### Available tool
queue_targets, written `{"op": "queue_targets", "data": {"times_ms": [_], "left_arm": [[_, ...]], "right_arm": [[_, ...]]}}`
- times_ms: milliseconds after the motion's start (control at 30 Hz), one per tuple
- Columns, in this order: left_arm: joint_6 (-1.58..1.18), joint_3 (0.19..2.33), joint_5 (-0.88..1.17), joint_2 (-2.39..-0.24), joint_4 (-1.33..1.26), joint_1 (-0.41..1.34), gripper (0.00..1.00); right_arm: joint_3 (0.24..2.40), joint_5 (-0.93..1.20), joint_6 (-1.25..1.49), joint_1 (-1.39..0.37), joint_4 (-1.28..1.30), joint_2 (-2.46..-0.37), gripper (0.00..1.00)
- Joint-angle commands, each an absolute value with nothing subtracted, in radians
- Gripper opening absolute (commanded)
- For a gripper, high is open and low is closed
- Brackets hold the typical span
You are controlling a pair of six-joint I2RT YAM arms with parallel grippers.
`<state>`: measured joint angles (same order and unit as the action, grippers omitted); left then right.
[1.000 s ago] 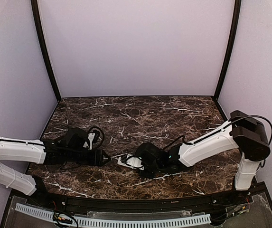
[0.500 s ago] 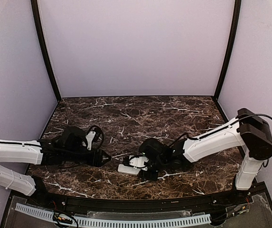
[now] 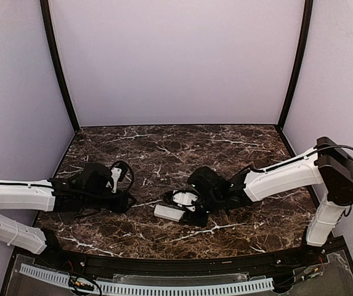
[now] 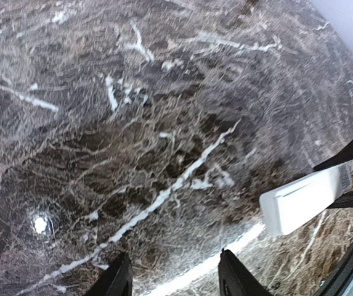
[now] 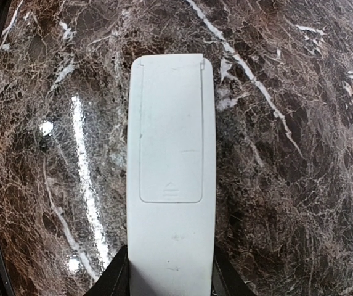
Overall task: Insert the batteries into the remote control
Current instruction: Pick up the remote control from the center of the board, then adjust the battery cover of the remote control.
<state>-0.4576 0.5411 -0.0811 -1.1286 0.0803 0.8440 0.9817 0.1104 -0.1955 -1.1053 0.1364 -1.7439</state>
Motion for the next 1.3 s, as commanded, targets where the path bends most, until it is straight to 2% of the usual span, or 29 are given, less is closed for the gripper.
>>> {"op": "queue_targets", "data": {"times_ms": [0, 367, 533, 967, 1033, 1267], "left_arm": [[-0.477, 0.556, -0.104, -1.216, 0.126, 0.848, 0.48], [-0.389, 0.638, -0.047, -1.419, 0.021, 0.934, 0.45], [-0.333, 0.655, -0.031, -1.457, -0.039, 0.983, 0.43], [-0.244, 0.685, -0.114, -1.465, 0.030, 1.054, 0.40], [-0.242, 0.672, -0.166, -1.423, 0.051, 1.052, 0.41], [-0.183, 0.569, -0.337, -1.137, 0.024, 1.041, 0.61]], "right_arm": [[1.002, 0.165, -0.169, -1.107, 0.126, -1.759, 0.09], [1.025, 0.236, -0.196, -1.114, 0.134, -1.773, 0.08], [1.028, 0.264, -0.220, -1.126, 0.138, -1.769, 0.08], [1.031, 0.258, -0.228, -1.128, 0.155, -1.755, 0.06], [1.017, 0.262, -0.221, -1.120, 0.154, -1.742, 0.06], [0.944, 0.315, -0.169, -1.070, 0.139, -1.673, 0.05]]}}
